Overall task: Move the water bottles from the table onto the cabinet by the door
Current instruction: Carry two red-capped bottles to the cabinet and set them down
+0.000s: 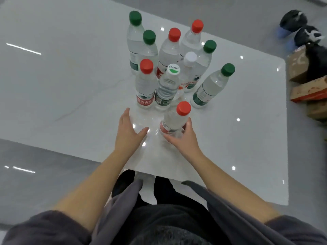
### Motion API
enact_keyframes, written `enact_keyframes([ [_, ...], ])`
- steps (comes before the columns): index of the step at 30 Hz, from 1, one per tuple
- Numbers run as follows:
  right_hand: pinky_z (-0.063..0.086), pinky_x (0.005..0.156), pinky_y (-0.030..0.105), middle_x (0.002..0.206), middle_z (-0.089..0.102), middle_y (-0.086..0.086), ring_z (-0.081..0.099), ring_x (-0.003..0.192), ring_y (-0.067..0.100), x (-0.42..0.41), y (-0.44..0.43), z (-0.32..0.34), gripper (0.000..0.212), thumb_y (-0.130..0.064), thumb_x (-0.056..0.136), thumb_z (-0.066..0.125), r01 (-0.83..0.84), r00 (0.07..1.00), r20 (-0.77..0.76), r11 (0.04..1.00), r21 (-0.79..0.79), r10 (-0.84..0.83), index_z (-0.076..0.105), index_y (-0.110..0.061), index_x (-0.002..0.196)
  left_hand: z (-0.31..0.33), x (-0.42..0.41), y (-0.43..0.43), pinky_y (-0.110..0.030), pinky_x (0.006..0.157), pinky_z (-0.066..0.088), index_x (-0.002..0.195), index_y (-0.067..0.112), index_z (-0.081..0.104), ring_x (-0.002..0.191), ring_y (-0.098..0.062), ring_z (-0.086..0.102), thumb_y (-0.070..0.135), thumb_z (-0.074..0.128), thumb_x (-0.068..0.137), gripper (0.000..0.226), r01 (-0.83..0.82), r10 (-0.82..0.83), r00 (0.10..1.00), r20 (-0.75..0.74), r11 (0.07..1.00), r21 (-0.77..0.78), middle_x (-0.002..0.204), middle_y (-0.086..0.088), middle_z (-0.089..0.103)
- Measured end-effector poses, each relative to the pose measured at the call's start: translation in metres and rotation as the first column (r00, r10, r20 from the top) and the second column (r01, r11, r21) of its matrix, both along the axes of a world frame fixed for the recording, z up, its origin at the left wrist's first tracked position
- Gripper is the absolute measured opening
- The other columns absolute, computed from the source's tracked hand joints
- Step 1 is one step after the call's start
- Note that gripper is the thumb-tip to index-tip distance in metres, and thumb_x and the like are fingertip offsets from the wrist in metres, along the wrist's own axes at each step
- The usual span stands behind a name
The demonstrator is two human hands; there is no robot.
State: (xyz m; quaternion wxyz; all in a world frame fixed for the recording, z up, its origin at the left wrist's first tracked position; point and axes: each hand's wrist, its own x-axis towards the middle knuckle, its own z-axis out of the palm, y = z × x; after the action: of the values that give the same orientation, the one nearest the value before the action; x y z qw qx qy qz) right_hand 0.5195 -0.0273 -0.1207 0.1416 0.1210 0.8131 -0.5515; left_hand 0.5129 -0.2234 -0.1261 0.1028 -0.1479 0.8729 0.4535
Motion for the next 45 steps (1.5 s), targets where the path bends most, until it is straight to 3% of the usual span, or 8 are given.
enact_keyframes([
  [5,0.053,0.097,0.040,0.118,0.067,-0.008,0.064,0.109,0.009,-0.006,-0.025,-0.014,0.071,-0.033,0.069,0.089,0.230,0.973,-0.009,0.973,0.005,-0.230,0.052,-0.021,0.128,-0.007,-0.057,-0.018,-0.023,0.105,0.027,0.150,0.015,0.019,0.139,-0.017,0.030,0.023,0.078,0.076,0.095,0.145,-0.139,0.988,-0.067,0.985,0.091,0.152,-0.005,0.029],
  [8,0.053,0.095,0.046,0.114,0.070,-0.005,0.066,0.107,0.014,-0.003,-0.033,-0.022,0.065,-0.036,0.068,0.089,0.328,0.945,-0.027,0.944,0.024,-0.327,0.058,-0.019,0.123,-0.010,-0.087,-0.020,-0.026,0.098,0.039,0.137,0.014,0.040,0.123,-0.017,0.045,0.021,0.081,0.072,0.077,0.194,-0.179,0.978,-0.111,0.970,0.146,0.132,-0.004,0.046],
  [13,0.055,0.093,0.044,0.109,0.072,-0.003,0.069,0.103,0.014,0.015,-0.039,-0.026,0.057,-0.034,0.070,0.089,0.428,0.904,0.005,0.904,0.022,-0.428,0.063,-0.016,0.117,-0.014,-0.114,-0.023,-0.028,0.082,0.045,0.122,0.018,0.050,0.103,-0.016,0.058,0.030,0.080,0.073,0.059,0.242,-0.229,0.969,-0.094,0.956,0.165,0.118,0.000,0.059],
  [22,0.055,0.093,0.044,0.109,0.072,-0.006,0.068,0.102,0.013,0.023,-0.044,-0.030,0.057,-0.043,0.069,0.087,0.480,0.877,-0.002,0.877,0.018,-0.480,0.062,-0.021,0.116,-0.019,-0.080,-0.058,-0.036,0.083,0.052,0.117,0.028,0.053,0.098,-0.013,0.062,0.053,0.077,0.071,0.058,0.375,-0.373,0.927,-0.037,0.923,0.086,0.109,0.010,0.064],
  [28,0.054,0.094,0.045,0.111,0.071,-0.003,0.068,0.105,0.014,0.037,-0.047,-0.038,0.059,-0.041,0.070,0.087,0.473,0.881,-0.012,0.881,0.008,-0.473,0.061,-0.017,0.117,-0.028,-0.048,-0.072,-0.024,0.079,0.047,0.114,0.030,0.053,0.094,0.002,0.059,0.043,0.083,0.068,0.057,0.387,-0.389,0.921,-0.015,0.912,0.133,0.107,0.015,0.062],
  [32,0.055,0.093,0.044,0.111,0.071,-0.004,0.068,0.103,0.013,0.037,-0.054,-0.049,0.062,-0.041,0.068,0.087,0.517,0.856,0.013,0.856,0.001,-0.517,0.060,-0.018,0.119,-0.039,-0.051,-0.068,-0.028,0.083,0.051,0.115,0.028,0.059,0.098,-0.007,0.063,0.051,0.081,0.063,0.061,0.409,-0.415,0.910,0.021,0.903,0.135,0.108,0.011,0.066],
  [40,0.052,0.081,0.016,0.107,0.072,-0.012,0.067,0.096,-0.002,0.039,-0.064,-0.052,0.060,-0.035,0.066,0.086,0.618,0.786,0.050,0.786,-0.019,-0.617,0.062,-0.024,0.120,-0.034,-0.047,-0.056,-0.019,0.073,0.048,0.103,0.028,0.063,0.089,-0.003,0.065,0.048,0.081,0.068,0.045,0.415,-0.426,0.903,0.045,0.896,0.158,0.095,0.013,0.070],
  [45,0.055,0.088,0.027,0.109,0.071,-0.010,0.068,0.099,0.004,0.067,-0.050,-0.042,0.058,-0.034,0.066,0.087,0.723,0.691,0.042,0.689,-0.053,-0.722,0.063,-0.021,0.118,-0.022,-0.036,-0.030,-0.021,0.080,0.050,0.113,0.026,0.062,0.095,-0.002,0.064,0.036,0.084,0.070,0.050,0.473,-0.488,0.873,-0.004,0.845,0.251,0.104,0.013,0.069],
])
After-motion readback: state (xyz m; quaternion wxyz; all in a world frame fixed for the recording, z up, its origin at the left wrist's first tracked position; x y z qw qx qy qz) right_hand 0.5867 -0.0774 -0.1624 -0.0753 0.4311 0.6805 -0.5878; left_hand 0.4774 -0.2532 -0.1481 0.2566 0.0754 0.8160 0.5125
